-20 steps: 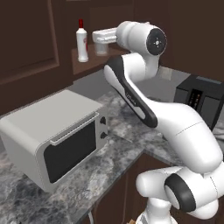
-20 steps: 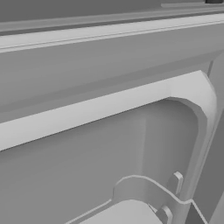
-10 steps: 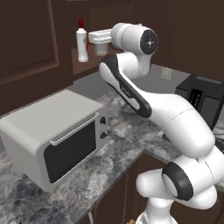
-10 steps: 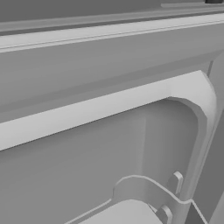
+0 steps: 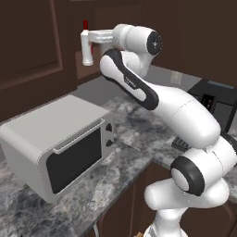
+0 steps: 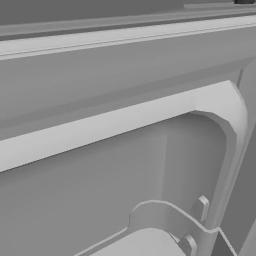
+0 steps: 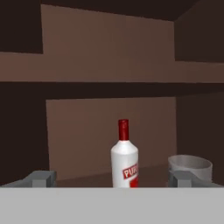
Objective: There is a bowl on the dining counter. Grab a lemon wedge from the fridge and place it in the bowl. Then get the liquor bottle and glass cup from the cabinet and place them next to the bowl.
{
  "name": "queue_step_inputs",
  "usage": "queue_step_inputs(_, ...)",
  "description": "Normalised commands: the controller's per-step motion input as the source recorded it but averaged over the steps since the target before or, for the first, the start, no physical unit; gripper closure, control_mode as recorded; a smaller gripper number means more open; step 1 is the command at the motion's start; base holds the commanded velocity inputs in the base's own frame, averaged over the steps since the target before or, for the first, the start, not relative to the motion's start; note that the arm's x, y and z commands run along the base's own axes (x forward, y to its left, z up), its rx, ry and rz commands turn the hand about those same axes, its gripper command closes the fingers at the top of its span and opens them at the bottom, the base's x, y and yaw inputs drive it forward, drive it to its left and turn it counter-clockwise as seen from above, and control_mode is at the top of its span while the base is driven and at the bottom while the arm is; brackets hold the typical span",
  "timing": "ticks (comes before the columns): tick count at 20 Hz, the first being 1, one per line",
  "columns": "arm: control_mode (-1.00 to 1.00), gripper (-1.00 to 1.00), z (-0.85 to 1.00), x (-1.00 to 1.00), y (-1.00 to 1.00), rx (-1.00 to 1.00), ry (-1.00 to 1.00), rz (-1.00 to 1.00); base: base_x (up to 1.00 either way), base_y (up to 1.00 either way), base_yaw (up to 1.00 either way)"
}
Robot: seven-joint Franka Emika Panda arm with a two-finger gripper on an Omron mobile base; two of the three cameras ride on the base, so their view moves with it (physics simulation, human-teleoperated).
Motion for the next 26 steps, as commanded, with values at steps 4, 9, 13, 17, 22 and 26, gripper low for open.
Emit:
queue_step_inputs(4,-1.00,-1.00,-0.04,0.13,-0.12,0.06,0.01,0.15,0.00,0.00,0.00)
queue_step_inputs(9,-1.00,-1.00,-0.01,0.12,-0.03,0.00,0.00,0.00,0.00,0.00,0.00)
queue_step_inputs(13,-1.00,-1.00,-0.02,0.15,-0.03,0.00,0.00,0.00,0.00,0.00,0.00)
queue_step_inputs(17,-1.00,-1.00,-0.06,0.20,0.00,0.00,0.03,0.00,0.00,0.00,0.00)
queue_step_inputs(22,-1.00,-1.00,-0.14,0.23,0.00,0.00,0.04,0.00,0.00,0.00,0.00)
queue_step_inputs(26,-1.00,-1.00,-0.14,0.23,0.05,0.00,0.04,0.00,0.00,0.00,0.00)
